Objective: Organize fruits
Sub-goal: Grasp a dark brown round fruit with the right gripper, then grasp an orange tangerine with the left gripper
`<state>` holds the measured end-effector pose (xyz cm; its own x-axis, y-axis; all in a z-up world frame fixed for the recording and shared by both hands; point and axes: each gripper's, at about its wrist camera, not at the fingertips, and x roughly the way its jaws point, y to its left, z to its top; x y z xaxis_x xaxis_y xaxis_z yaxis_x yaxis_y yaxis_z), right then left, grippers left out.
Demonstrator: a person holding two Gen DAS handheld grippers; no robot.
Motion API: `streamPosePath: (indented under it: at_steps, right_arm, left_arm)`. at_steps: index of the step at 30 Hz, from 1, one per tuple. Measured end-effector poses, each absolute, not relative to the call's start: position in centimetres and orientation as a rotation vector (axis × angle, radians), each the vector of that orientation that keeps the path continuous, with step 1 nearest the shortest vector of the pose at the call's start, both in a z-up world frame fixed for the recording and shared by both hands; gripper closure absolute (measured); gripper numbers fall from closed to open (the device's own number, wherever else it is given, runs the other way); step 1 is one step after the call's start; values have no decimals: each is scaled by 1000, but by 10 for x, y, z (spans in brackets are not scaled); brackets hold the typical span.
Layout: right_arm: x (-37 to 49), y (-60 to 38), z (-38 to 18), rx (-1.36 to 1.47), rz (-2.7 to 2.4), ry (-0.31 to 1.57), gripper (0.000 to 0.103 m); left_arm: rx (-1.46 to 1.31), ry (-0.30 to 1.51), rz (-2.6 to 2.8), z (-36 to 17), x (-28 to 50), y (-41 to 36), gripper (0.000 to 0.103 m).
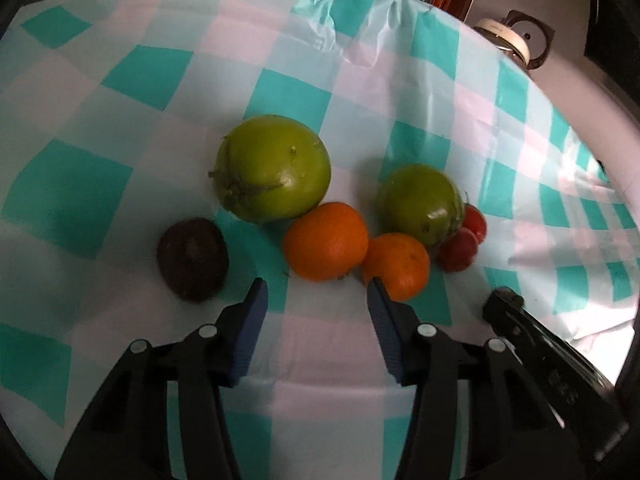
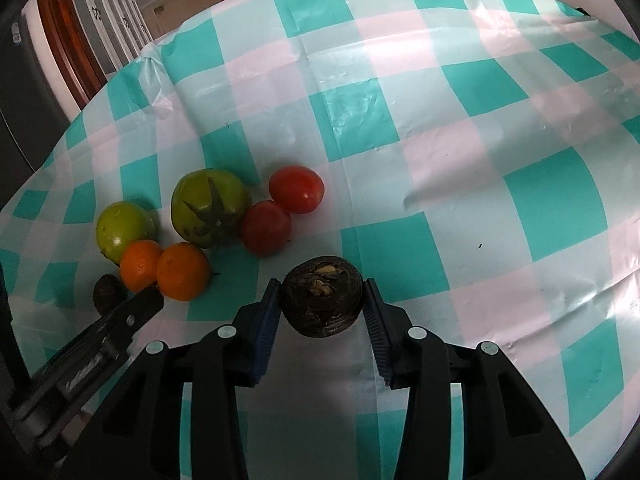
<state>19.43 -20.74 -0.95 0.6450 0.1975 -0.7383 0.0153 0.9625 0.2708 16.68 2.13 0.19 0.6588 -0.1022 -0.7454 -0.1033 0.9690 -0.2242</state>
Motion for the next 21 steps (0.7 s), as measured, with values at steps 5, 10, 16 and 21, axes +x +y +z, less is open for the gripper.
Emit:
streamPosePath:
  at_steps: [5, 10, 16, 21]
  right_arm:
    - [200, -208, -10, 268, 106, 865, 61]
    - [193, -208, -11, 278, 112, 861, 61]
    - [174, -210, -12, 307, 127, 853, 60]
    - [169, -201, -16, 306, 126, 853, 60]
  left_arm:
    - [-241, 858, 33, 2, 180, 17, 51]
    - [-246, 854, 4, 2, 182, 16, 61]
    - [-262, 855, -12, 2, 155, 22, 61]
    - [-235, 854, -4, 1, 156, 15, 58]
